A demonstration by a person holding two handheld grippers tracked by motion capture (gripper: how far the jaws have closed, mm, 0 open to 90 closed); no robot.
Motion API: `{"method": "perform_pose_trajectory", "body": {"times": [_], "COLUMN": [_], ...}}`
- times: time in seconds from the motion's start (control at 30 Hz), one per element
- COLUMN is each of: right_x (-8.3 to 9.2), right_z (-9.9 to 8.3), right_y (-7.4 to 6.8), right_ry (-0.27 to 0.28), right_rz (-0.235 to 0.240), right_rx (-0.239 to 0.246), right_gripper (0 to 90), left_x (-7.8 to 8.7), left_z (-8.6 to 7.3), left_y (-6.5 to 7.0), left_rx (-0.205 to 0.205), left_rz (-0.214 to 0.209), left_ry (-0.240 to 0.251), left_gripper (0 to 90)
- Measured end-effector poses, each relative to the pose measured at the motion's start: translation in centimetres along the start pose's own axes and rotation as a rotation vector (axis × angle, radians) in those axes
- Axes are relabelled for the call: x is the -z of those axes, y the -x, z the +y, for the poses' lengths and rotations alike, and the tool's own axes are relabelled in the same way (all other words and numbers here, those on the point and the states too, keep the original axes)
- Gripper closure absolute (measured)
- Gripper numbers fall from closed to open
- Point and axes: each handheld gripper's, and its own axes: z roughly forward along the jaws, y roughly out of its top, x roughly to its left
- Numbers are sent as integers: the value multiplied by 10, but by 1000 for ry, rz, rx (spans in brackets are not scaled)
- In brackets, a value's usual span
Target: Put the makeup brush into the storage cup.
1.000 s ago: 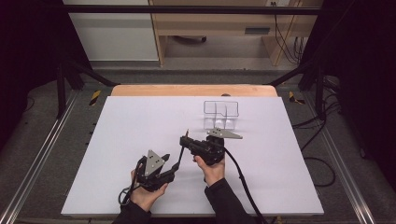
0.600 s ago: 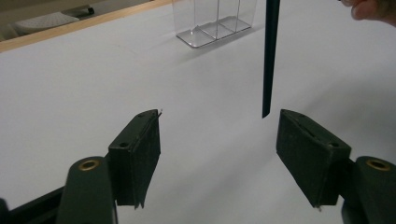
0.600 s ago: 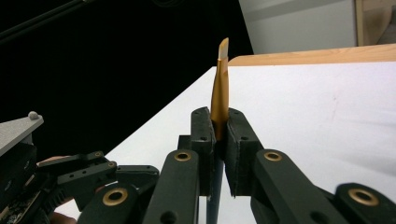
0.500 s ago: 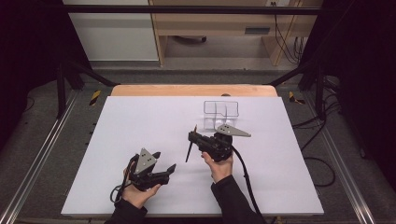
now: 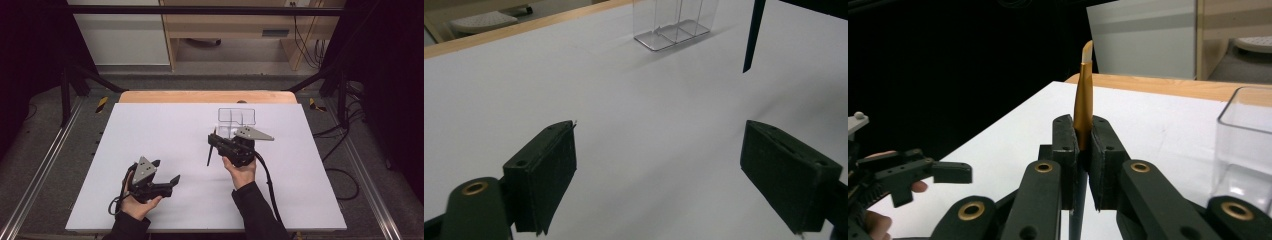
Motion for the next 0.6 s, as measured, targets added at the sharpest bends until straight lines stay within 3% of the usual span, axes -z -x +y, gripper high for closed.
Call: {"method": "perform_pose_trajectory", "body": {"times": [0.2, 0.6], "right_x": [3, 5], "right_z": [8, 30], "right_y": [7, 16], "right_ry": [6, 15], "right_rz": [-25, -81], "right_rx": [9, 55], "right_gripper": [834, 834], "left_x": [4, 7], "left_z": [-2, -4], "left_y": [-9, -22], "left_rx": [21, 38], "left_rz": [30, 50], "left_ry": [2, -9], "left_gripper": [111, 97]}}
